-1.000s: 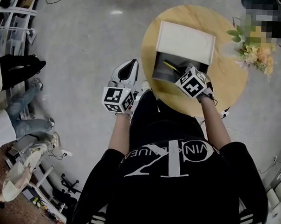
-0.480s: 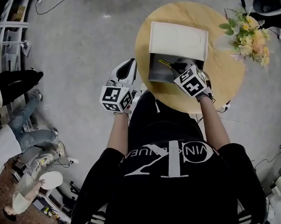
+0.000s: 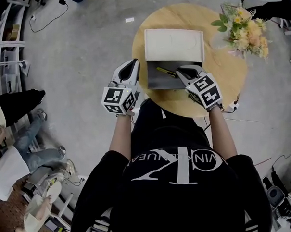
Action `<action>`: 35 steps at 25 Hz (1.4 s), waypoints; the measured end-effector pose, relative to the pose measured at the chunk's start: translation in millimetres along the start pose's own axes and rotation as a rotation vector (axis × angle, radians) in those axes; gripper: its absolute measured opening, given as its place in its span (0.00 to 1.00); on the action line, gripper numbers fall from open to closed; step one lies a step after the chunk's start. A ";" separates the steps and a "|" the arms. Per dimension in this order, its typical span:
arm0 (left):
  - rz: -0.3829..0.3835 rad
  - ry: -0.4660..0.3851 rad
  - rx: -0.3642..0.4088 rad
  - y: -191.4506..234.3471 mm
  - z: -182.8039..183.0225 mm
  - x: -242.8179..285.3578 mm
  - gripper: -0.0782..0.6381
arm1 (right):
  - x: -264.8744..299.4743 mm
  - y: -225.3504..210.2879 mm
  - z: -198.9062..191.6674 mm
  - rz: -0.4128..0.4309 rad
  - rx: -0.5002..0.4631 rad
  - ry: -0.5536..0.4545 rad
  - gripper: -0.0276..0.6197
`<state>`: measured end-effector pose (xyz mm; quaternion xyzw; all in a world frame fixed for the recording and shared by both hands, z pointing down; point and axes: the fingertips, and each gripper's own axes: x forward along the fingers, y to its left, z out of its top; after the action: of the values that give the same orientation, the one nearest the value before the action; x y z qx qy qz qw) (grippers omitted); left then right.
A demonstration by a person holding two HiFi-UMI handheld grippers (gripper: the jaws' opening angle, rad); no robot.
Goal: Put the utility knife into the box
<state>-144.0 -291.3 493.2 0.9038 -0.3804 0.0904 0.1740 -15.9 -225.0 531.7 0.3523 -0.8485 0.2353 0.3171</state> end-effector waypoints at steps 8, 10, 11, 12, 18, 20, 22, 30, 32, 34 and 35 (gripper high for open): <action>-0.065 0.002 0.033 -17.5 11.2 19.6 0.12 | -31.5 -22.0 17.2 -0.083 0.075 -0.144 0.08; -0.071 -0.003 0.040 -19.7 14.5 22.0 0.12 | -39.0 -27.4 20.4 -0.109 0.090 -0.180 0.07; -0.072 -0.007 0.044 -20.7 16.3 23.1 0.12 | -42.8 -29.9 22.4 -0.119 0.098 -0.198 0.07; -0.074 -0.011 0.048 -21.5 18.3 24.3 0.12 | -46.6 -32.4 24.6 -0.130 0.104 -0.216 0.07; -0.077 -0.044 0.069 -23.9 34.1 25.7 0.12 | -67.8 -42.6 39.8 -0.185 0.081 -0.290 0.07; -0.077 -0.054 0.072 -24.7 39.8 25.2 0.12 | -74.1 -45.1 45.3 -0.202 0.075 -0.309 0.07; -0.078 -0.063 0.073 -26.0 44.8 24.1 0.12 | -80.4 -47.4 50.0 -0.218 0.072 -0.327 0.07; -0.073 -0.096 0.083 -26.4 62.7 19.2 0.12 | -105.8 -58.5 64.2 -0.272 0.086 -0.407 0.06; -0.069 -0.108 0.087 -25.8 69.4 17.4 0.12 | -111.9 -62.0 68.6 -0.283 0.091 -0.434 0.06; -0.066 -0.121 0.092 -24.9 75.5 14.9 0.12 | -116.0 -64.4 72.9 -0.294 0.088 -0.457 0.06; -0.063 -0.124 0.093 -23.9 77.4 13.5 0.12 | -117.3 -64.8 74.5 -0.298 0.086 -0.465 0.07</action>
<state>-115.0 -314.3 419.8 0.9263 -0.3571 0.0462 0.1106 69.4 -260.3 409.2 0.5309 -0.8266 0.1348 0.1295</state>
